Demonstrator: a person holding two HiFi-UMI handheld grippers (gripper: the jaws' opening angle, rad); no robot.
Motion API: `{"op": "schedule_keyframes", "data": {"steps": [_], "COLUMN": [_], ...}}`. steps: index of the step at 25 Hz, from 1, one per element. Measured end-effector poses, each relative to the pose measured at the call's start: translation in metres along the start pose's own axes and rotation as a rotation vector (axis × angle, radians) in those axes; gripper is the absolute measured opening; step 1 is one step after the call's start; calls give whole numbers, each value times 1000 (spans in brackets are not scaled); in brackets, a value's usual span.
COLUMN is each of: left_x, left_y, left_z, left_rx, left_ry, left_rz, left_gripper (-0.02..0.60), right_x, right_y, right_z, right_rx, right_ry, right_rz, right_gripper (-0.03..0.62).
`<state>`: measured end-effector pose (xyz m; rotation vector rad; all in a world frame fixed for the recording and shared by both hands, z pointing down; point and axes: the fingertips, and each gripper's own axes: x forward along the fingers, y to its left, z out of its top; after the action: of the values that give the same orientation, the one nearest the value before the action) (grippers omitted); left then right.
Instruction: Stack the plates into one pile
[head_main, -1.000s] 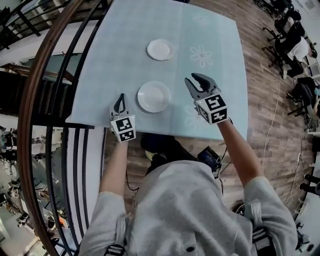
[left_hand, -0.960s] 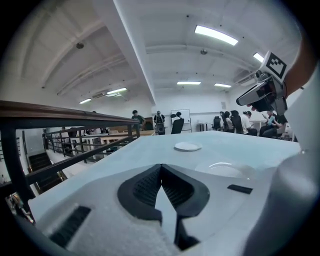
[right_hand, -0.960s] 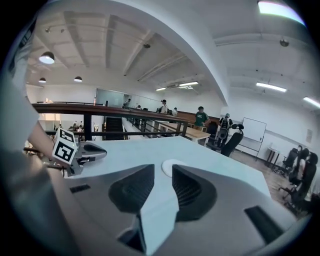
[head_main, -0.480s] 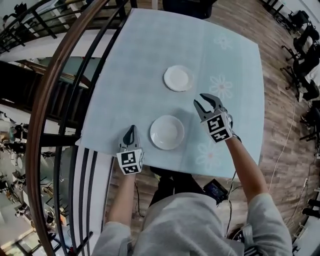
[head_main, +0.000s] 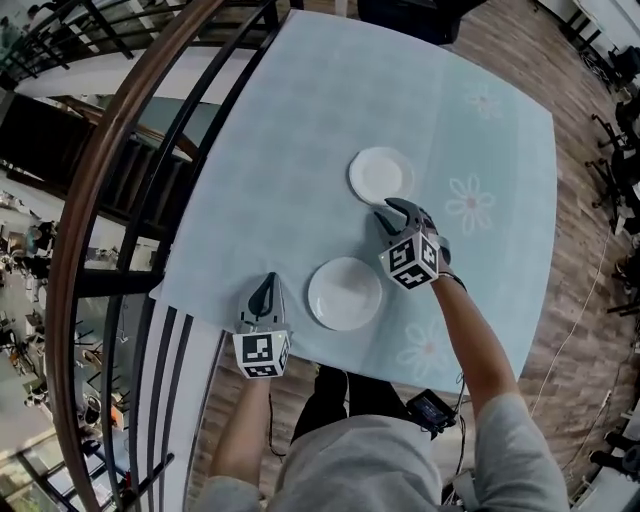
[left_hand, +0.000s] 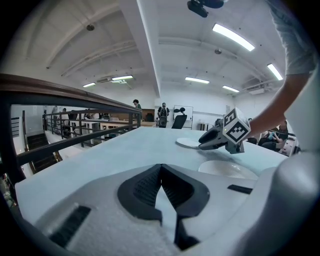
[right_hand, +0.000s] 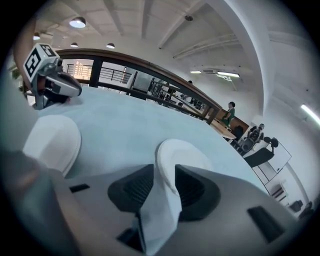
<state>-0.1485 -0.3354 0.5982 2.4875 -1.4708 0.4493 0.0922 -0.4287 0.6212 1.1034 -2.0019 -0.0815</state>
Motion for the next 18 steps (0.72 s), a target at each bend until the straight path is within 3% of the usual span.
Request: {"op": "schedule_keyframes", "data": {"steps": [4, 10, 18], "left_x": [-2, -3, -4], "left_y": [2, 1, 1], "left_z": [1, 2, 1], "left_rx": [-11, -18, -20], "left_ry": [-18, -32, -41], "left_rz": [-6, -15, -17], "left_gripper": [18, 18, 18], "right_x": [22, 26, 27], "right_y": [-5, -7, 1], "right_z": [4, 4, 6], "right_rx": [24, 177, 47], "right_ry": [11, 23, 94], "right_rz": [31, 131, 103], "right_gripper": [121, 86, 44]}}
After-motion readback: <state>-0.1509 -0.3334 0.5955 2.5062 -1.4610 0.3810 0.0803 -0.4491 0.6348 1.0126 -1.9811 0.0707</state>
